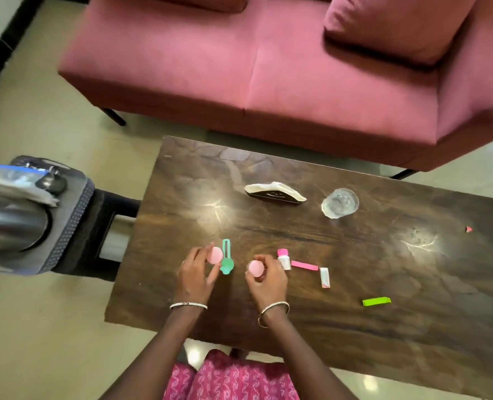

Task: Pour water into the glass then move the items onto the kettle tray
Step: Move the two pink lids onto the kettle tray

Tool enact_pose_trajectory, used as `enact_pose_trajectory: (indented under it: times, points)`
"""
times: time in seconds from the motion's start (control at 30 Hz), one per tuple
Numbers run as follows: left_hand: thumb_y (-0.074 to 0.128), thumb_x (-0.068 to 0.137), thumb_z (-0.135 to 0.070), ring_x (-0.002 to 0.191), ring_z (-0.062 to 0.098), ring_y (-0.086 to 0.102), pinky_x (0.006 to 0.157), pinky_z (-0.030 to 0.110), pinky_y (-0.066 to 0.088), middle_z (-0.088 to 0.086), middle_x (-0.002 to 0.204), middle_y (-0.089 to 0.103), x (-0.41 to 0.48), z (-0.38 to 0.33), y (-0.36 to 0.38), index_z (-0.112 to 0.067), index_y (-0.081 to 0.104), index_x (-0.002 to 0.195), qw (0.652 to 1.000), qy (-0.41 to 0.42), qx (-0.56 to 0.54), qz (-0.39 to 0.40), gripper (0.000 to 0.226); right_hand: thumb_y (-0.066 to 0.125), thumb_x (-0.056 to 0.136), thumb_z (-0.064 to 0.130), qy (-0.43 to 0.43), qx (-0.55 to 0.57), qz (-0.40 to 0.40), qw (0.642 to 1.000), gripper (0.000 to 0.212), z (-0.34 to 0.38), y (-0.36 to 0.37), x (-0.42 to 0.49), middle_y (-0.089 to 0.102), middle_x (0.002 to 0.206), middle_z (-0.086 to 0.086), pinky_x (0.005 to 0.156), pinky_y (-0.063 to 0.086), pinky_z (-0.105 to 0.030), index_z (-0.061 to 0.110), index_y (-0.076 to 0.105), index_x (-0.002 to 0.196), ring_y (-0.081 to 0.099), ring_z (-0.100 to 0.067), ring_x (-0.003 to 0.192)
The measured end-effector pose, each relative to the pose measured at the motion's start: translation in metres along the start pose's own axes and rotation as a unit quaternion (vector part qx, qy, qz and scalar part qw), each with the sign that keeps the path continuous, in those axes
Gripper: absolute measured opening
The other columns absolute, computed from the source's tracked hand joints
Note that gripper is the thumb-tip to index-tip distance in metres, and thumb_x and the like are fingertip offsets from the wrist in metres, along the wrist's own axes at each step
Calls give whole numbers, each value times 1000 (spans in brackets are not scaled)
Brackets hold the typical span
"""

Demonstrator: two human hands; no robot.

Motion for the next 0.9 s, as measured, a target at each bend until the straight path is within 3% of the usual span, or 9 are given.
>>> enact_pose_trajectory:
  times: [0.23,0.43,0.6,0.77,0.9]
  points:
    - [76,73,-4,85,30,64,74,46,56,10,104,63,3,56,-76,-8,67,117,997,-60,-38,-22,45,75,75,16,-41,-10,72,997,35,91,76,-21,70,104,-7,88,54,-41,9,68,109,67,-25,96]
    - [76,75,-7,98,29,62,85,40,55,8,111,60,19,128,-142,-12,65,118,993,-100,-38,-41,45,73,74,20,-55,-28,75,995,31,157,139,-32,68,100,-3,84,55,-39,13,68,104,66,-21,92]
    - [76,76,-12,98,30,63,83,38,53,9,111,62,44,197,-186,-11,66,117,990,-128,-22,-48,43,74,73,26,-77,-63,80,992,27,198,196,-29,67,94,1,79,53,-30,18,67,98,64,-20,87]
    - [75,77,-11,96,33,63,83,39,53,13,109,62,77,262,-222,-10,67,115,985,-159,-8,-68,39,74,75,20,-66,-57,101,991,29,237,256,-23,68,99,-2,83,55,-41,15,68,103,64,-22,89]
    - [73,78,-10,96,35,62,80,40,53,13,109,60,111,312,-237,-11,65,115,982,-181,8,-58,38,74,78,22,-86,-89,133,983,35,264,303,-9,66,107,-4,81,51,-26,13,67,111,67,-23,89]
Point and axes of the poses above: each hand's wrist, its own x-axis towards the middle knuckle, its own y-axis out of the palm, z = x × y, the point moved 7 cm from there along x, towards the middle knuckle
